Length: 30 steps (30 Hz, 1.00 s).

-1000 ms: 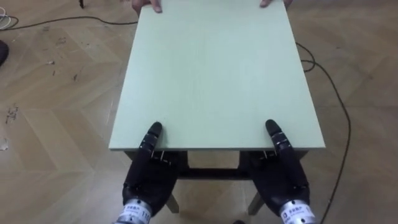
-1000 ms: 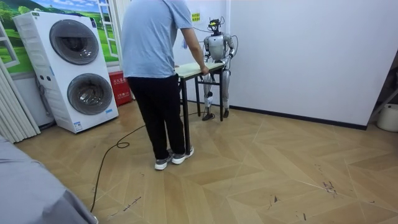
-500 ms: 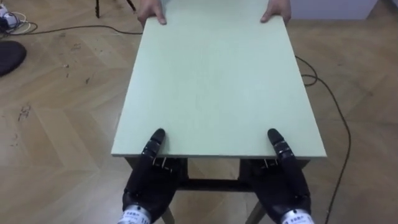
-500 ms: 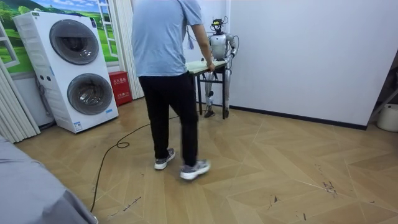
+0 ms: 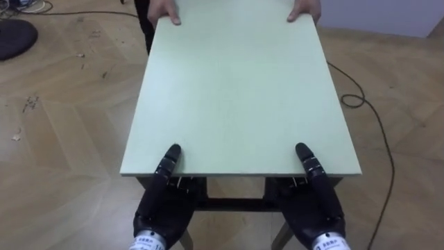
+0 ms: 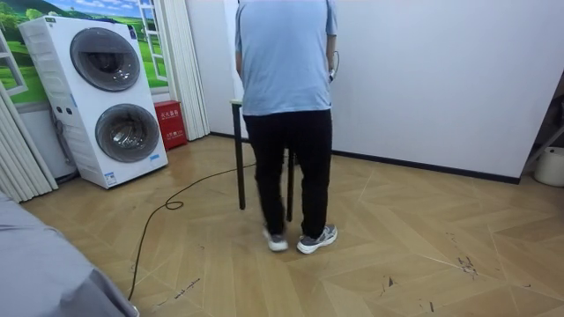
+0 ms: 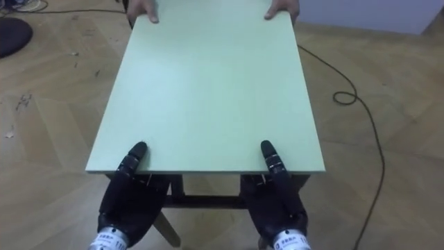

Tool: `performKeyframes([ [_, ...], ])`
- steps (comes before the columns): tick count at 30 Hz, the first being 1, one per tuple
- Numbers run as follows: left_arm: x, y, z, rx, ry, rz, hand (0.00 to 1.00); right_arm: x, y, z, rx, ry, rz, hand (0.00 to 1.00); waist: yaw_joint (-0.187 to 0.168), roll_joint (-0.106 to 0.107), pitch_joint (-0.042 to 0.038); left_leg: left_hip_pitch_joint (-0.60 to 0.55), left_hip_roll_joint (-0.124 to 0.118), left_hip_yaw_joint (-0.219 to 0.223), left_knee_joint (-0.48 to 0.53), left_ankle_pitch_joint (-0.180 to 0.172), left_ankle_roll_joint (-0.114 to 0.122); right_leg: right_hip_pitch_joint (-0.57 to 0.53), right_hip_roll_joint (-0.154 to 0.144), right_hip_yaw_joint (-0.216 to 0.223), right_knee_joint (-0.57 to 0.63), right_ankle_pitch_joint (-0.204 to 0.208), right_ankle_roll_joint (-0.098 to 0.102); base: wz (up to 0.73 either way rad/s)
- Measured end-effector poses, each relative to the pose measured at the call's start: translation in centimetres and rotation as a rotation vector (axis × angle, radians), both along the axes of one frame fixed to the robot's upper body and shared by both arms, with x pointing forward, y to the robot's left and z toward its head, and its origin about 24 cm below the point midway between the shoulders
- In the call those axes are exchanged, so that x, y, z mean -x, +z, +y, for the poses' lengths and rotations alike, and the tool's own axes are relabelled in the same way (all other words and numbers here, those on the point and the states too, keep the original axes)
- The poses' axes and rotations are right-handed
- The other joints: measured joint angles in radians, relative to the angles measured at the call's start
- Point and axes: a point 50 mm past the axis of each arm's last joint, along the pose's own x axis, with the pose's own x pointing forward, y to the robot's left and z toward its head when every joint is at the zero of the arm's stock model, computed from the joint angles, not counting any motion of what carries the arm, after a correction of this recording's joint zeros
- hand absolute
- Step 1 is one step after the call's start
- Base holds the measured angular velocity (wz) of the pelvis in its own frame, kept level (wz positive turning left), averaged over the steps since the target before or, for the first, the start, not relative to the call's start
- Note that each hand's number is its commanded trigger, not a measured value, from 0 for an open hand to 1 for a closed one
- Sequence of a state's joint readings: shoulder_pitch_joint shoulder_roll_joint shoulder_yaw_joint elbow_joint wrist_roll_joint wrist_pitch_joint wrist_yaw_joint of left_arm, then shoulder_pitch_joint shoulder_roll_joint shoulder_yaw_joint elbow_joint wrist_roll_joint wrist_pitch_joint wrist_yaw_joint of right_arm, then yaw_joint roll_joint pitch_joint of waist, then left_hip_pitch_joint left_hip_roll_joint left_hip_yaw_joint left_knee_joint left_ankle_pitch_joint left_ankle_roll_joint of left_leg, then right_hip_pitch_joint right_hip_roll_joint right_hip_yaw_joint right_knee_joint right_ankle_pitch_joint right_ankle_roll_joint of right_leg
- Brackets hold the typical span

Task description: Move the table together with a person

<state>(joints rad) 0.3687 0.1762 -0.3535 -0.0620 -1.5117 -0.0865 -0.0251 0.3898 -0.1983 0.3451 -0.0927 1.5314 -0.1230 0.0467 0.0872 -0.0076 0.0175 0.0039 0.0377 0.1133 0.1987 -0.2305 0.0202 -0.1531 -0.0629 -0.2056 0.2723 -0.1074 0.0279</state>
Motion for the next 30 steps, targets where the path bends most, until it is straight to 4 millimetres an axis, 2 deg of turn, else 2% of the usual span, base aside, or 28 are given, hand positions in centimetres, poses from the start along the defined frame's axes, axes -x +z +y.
performKeyframes([
  [6, 0.19, 0.21, 0.24, 0.002, 0.023, -0.012, 1.00, -0.33, 0.20, 0.41, -0.002, 0.017, -0.014, 1.00, 0.002, 0.013, -0.0006, -0.019, 0.003, -0.044, 0.004, 0.000, -0.001, 0.006, -0.002, -0.028, -0.002, 0.000, 0.000, 0.24],
  [9, 0.26, 0.20, 0.25, 0.004, 0.025, -0.015, 1.00, -0.33, 0.19, 0.50, -0.007, 0.017, -0.018, 1.00, -0.011, 0.018, 0.0009, -0.030, 0.003, -0.088, 0.017, 0.001, -0.002, 0.030, -0.008, -0.072, -0.010, 0.000, 0.000, 0.52],
  [13, 0.30, 0.16, 0.17, 0.016, 0.019, -0.009, 1.00, -0.34, 0.21, 0.28, -0.003, 0.020, -0.020, 1.00, -0.039, 0.032, 0.0013, -0.066, 0.004, -0.091, 0.041, 0.006, -0.008, 0.050, -0.016, -0.105, -0.016, -0.006, 0.007, 0.65],
  [15, 0.35, 0.09, 0.17, 0.020, 0.015, -0.004, 1.00, -0.34, 0.19, 0.19, -0.001, 0.024, -0.018, 1.00, -0.036, 0.038, 0.0043, -0.069, 0.004, -0.086, 0.043, 0.011, -0.009, 0.065, -0.024, -0.129, -0.016, -0.010, 0.012, 0.53],
  [18, 0.63, -0.08, 0.18, 0.030, 0.021, 0.010, 1.00, -0.34, 0.14, 0.14, 0.000, 0.035, -0.008, 1.00, -0.025, 0.040, 0.0046, -0.070, 0.001, -0.082, 0.040, 0.017, -0.009, 0.086, -0.031, -0.131, -0.016, -0.025, 0.026, 0.40],
  [21, 0.68, -0.09, 0.24, 0.030, 0.021, 0.012, 1.00, -0.38, 0.18, 0.12, 0.003, 0.036, -0.007, 1.00, -0.020, 0.048, 0.0047, -0.094, -0.003, -0.086, 0.060, 0.022, -0.008, 0.098, -0.044, -0.178, -0.014, -0.034, 0.031, 0.51],
  [25, 0.69, -0.11, 0.28, 0.028, 0.021, 0.017, 1.00, -0.32, 0.15, 0.15, 0.006, 0.035, -0.006, 1.00, -0.006, 0.050, 0.0061, -0.112, -0.020, -0.086, 0.073, 0.033, -0.002, 0.095, -0.082, -0.211, 0.051, -0.062, 0.041, 0.58],
  [27, 0.73, -0.13, 0.29, 0.028, 0.021, 0.018, 1.00, -0.23, 0.10, 0.15, 0.006, 0.034, -0.003, 1.00, -0.003, 0.051, 0.0064, -0.121, -0.037, -0.094, 0.078, 0.039, 0.008, 0.087, -0.105, -0.209, 0.093, -0.074, 0.048, 0.62],
  [30, 0.80, -0.16, 0.16, 0.023, 0.015, 0.019, 1.00, 0.22, -0.17, 0.11, 0.003, 0.023, 0.013, 1.00, -0.014, 0.050, 0.0081, -0.133, -0.071, -0.164, 0.093, 0.047, 0.020, 0.103, -0.123, -0.192, 0.124, -0.080, 0.055, 0.83],
])
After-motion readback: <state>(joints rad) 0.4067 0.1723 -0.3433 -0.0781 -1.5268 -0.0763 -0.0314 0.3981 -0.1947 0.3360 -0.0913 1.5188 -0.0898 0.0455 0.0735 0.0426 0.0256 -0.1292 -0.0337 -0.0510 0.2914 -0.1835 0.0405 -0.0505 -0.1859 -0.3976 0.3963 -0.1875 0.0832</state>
